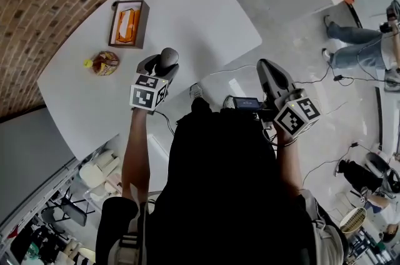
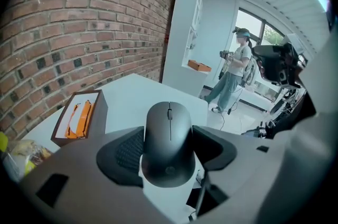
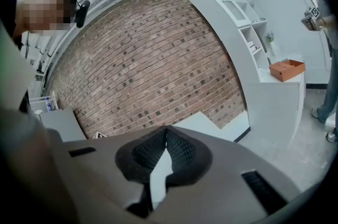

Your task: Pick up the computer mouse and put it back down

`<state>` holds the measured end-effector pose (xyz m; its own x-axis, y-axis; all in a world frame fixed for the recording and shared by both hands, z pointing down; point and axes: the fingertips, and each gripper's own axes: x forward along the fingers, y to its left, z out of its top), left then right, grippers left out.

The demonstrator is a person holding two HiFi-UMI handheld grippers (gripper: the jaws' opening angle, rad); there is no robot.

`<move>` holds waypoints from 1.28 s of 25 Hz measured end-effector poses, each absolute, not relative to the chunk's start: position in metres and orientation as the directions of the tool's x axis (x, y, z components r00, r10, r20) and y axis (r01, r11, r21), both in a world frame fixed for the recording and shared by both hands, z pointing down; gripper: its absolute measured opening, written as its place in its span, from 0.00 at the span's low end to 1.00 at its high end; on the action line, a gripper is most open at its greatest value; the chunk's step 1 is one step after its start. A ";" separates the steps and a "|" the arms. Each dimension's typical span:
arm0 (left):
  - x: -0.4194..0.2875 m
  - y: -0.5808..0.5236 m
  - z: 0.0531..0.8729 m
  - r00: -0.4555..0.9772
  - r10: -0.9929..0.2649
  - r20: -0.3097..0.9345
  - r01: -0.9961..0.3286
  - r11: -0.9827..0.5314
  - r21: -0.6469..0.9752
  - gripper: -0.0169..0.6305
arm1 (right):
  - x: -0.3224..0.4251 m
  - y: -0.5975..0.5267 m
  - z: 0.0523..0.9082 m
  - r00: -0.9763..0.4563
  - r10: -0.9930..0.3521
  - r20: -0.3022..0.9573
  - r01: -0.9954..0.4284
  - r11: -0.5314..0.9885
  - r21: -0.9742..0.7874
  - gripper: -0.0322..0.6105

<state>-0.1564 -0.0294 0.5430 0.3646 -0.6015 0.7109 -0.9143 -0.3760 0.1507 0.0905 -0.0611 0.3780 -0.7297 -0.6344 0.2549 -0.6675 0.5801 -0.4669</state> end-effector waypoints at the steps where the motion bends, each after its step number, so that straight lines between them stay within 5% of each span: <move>1: -0.155 -0.029 0.539 0.365 -0.610 0.704 -0.916 -0.372 0.152 0.49 | 0.093 -0.061 0.378 -0.731 -0.634 0.254 -0.667 0.582 -0.466 0.08; 32: -0.042 -0.003 0.391 0.550 -0.800 0.241 -0.749 -0.345 0.566 0.49 | 0.181 -0.043 0.369 -0.766 -0.603 0.221 -0.626 0.622 -0.470 0.08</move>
<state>-0.0417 -0.0026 0.3906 0.5499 -0.7998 0.2405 -0.7491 -0.3450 0.5655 0.1807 -0.0425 0.3691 -0.7663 -0.6034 0.2209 -0.6257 0.6225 -0.4702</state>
